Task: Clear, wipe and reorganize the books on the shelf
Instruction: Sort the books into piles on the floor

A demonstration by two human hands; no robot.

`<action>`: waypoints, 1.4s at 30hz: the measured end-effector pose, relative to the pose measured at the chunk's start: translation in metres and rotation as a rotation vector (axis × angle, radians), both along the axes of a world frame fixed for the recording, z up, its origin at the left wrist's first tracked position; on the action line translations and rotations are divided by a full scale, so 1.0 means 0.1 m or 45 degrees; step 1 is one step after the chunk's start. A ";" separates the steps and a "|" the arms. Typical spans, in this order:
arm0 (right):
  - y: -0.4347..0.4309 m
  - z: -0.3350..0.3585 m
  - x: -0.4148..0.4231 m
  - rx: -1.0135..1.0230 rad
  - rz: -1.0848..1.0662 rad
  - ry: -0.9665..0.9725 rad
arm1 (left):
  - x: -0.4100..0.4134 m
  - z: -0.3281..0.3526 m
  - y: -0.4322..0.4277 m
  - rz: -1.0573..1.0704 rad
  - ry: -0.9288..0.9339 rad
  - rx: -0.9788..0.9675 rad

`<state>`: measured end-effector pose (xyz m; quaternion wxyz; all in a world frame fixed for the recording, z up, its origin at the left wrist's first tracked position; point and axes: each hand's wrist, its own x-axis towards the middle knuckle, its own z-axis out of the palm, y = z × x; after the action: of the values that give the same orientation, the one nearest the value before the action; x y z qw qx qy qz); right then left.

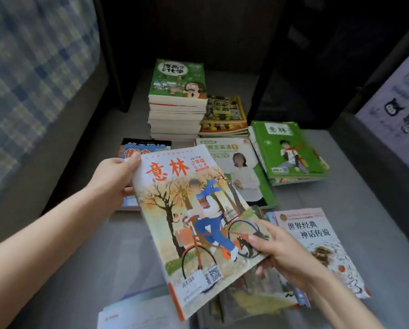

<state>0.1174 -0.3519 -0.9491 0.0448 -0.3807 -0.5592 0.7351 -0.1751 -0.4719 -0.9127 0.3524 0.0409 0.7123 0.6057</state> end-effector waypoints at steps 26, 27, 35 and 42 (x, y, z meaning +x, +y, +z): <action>1.80 0.23 -0.41 1.725 -0.042 -1.155 | 0.45 -0.65 -0.38 -0.882 0.917 -0.930; 1.51 0.19 -0.51 1.689 0.087 -1.017 | 0.47 -0.69 -0.52 -0.934 0.898 -1.017; -0.87 -0.21 -0.49 1.381 1.381 -0.699 | 0.83 -0.77 -1.61 -1.008 0.462 -1.358; -1.06 -0.39 -0.23 0.666 1.224 -0.687 | 1.03 -0.64 -1.88 -0.967 -0.122 -1.107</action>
<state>0.0942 -0.4576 -0.9880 -0.3432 -0.2348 -0.8221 0.3889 -0.0716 -0.6598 -0.9766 0.5613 0.1175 0.8143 0.0896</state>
